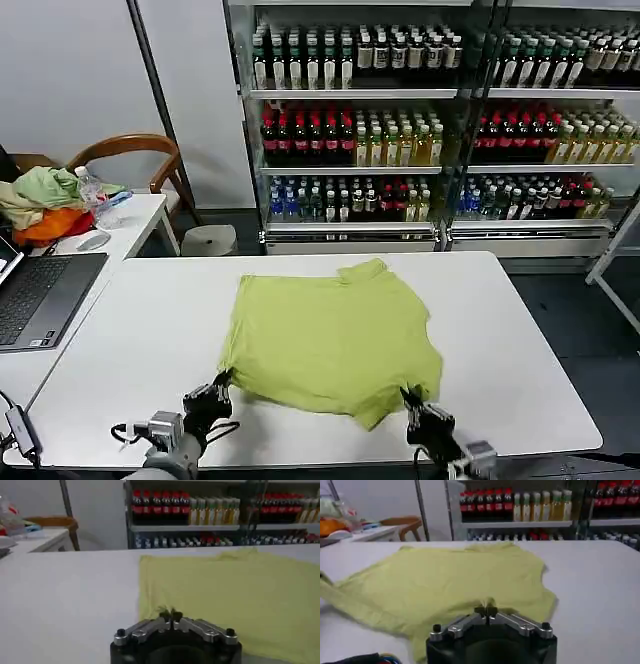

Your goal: Fold and organize the clothes.

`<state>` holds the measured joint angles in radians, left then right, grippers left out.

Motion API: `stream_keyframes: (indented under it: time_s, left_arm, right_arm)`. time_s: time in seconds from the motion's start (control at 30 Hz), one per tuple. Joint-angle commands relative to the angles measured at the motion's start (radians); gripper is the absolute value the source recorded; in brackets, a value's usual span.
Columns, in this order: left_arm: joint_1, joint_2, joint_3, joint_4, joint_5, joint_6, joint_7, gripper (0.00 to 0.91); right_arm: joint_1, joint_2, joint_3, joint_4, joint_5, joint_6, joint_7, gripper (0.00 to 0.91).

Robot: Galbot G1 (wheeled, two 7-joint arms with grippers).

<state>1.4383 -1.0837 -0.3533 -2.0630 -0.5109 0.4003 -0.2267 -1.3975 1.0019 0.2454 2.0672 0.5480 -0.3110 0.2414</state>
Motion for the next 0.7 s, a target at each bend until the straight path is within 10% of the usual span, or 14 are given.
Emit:
stream_keyframes:
  time_s: [0.03,0.7]
  left_arm:
    - [-0.200,-0.007,0.040,0.164,-0.059,-0.026,0.063,0.040]
    - [-0.279,-0.022,0.075,0.266,-0.070,-0.037,0.079,0.040]
  right_arm:
    - [0.196,0.004,-0.003,-0.115,0.053,-0.048,-0.007,0.000]
    - [0.212,0.042,0.004,-0.194,0.052,-0.042,-0.019,0.000]
